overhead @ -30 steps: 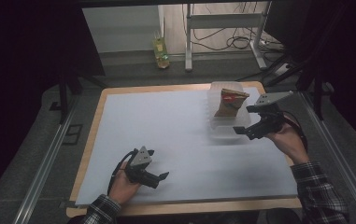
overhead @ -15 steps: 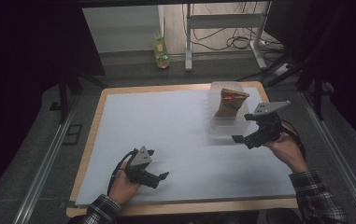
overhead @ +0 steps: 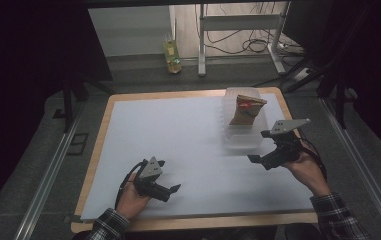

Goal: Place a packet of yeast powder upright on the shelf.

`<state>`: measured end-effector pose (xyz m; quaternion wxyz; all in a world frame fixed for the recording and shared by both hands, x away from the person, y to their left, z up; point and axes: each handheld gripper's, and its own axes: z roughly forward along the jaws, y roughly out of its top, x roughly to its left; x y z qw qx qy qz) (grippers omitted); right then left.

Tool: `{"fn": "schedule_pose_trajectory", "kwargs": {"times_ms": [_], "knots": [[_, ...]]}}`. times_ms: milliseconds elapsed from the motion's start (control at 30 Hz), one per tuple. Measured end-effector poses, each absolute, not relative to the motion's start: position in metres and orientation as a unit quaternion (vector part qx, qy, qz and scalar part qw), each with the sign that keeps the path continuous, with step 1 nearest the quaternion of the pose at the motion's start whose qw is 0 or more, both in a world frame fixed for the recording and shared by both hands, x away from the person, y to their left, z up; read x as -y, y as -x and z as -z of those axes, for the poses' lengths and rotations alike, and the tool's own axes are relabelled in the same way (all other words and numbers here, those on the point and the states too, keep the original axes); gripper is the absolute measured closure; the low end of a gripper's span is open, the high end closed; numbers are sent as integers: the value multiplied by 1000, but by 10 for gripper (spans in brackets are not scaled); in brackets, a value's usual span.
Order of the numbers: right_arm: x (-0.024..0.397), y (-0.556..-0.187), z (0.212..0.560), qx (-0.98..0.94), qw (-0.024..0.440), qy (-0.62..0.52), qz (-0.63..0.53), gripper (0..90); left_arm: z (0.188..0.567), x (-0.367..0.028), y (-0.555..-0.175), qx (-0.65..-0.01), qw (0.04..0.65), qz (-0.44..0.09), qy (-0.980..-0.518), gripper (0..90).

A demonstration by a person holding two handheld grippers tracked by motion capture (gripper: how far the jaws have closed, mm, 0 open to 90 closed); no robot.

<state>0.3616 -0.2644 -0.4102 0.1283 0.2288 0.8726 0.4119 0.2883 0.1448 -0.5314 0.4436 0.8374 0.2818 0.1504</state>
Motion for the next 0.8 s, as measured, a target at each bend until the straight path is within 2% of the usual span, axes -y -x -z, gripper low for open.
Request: {"fn": "schedule_pose_trajectory", "kwargs": {"times_ms": [567, 800], "knots": [[252, -332, 437, -870, 104, -237, -419, 0, 530, -143, -288, -281, 441, -138, -841, 19], [246, -324, 445, -873, 107, -226, -419, 0, 531, -143, -288, -283, 443, -142, -839, 18]]}}
